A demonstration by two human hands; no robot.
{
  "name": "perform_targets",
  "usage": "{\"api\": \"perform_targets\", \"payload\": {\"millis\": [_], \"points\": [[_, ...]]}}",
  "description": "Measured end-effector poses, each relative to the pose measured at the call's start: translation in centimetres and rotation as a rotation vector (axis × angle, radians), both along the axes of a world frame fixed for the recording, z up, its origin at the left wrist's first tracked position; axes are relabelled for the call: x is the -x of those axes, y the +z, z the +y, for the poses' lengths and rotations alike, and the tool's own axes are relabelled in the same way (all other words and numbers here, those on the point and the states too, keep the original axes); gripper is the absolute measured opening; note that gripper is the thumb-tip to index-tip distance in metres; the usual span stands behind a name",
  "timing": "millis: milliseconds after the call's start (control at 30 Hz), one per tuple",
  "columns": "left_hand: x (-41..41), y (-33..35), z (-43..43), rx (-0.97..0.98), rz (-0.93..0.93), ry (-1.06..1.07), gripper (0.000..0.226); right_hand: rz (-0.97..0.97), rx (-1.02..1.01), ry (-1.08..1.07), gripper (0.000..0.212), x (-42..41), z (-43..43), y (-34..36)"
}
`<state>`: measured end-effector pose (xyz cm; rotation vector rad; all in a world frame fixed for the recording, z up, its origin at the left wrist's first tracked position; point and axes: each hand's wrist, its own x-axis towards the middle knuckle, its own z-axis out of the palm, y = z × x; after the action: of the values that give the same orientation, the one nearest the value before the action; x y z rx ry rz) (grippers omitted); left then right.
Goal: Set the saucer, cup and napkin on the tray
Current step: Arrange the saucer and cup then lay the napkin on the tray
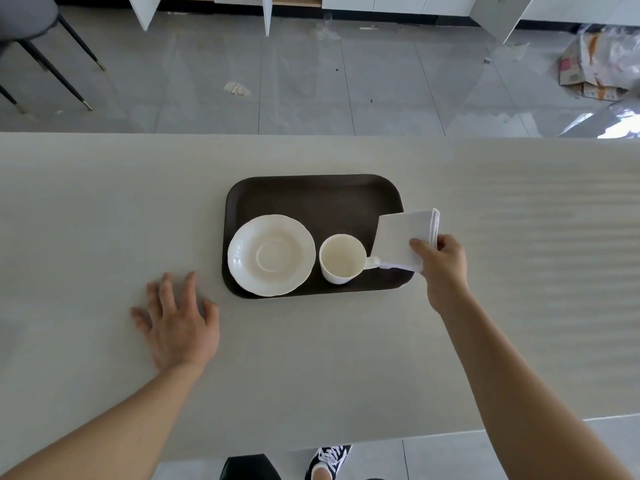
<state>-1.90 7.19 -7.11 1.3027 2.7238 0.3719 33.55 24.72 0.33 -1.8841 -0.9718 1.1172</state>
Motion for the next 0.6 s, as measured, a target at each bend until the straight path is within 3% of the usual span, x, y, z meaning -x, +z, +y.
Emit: {"api": "perform_targets", "payload": {"millis": [233, 333, 500, 600], "points": [[-0.2, 0.4, 0.0, -0.004, 0.000, -0.004, 0.061, -0.654, 0.131, 0.317, 0.046, -1.3, -0.8, 0.1], [-0.2, 0.4, 0.0, -0.008, 0.001, -0.002, 0.061, -0.696, 0.193, 0.389, 0.057, -2.3, -1.2, -0.4], [-0.1, 0.4, 0.0, -0.004, 0.001, -0.003, 0.060, -0.670, 0.199, 0.318, 0.076, -4.2, -1.9, -0.3], [-0.1, 0.4, 0.1, 0.007, -0.005, -0.002, 0.061, -0.733, 0.057, 0.256, 0.062, -4.3, -1.8, 0.7]]}}
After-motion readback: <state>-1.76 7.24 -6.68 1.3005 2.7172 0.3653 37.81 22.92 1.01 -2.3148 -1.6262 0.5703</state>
